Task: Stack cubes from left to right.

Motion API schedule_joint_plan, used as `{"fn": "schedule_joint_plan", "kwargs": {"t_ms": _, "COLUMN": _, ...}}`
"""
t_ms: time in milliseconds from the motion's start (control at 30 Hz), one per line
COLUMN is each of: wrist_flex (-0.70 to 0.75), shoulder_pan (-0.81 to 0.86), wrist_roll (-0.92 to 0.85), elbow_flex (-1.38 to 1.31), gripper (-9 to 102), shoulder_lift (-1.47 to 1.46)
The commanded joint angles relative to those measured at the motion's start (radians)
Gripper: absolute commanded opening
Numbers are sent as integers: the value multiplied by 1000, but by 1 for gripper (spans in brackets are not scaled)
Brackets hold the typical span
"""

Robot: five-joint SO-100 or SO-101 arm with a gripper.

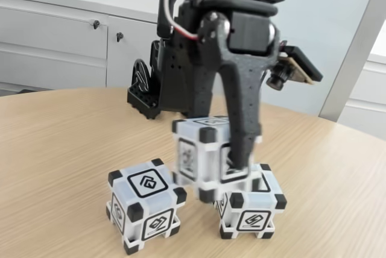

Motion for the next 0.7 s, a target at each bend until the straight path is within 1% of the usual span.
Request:
{"fn": "schedule_joint_plan", "kwargs": {"t_ms": 0, "wrist_flex": -6, "shoulder_pan": 58, "wrist_roll": -5, "elbow_flex": -12, "gripper": 12, "shoulder_lift": 37}}
{"fn": "schedule_joint_plan", "kwargs": {"t_ms": 133, "wrist_flex": -8, "shoulder_pan": 97, "wrist_roll": -17, "elbow_flex": -12, "gripper": 12, "shoulder_lift": 26}}
{"fn": "schedule_joint_plan", "kwargs": {"t_ms": 667, "wrist_flex": 6, "shoulder_pan": 101, "wrist_roll": -17, "elbow_flex": -9, "gripper": 12, "shoulder_lift": 15}}
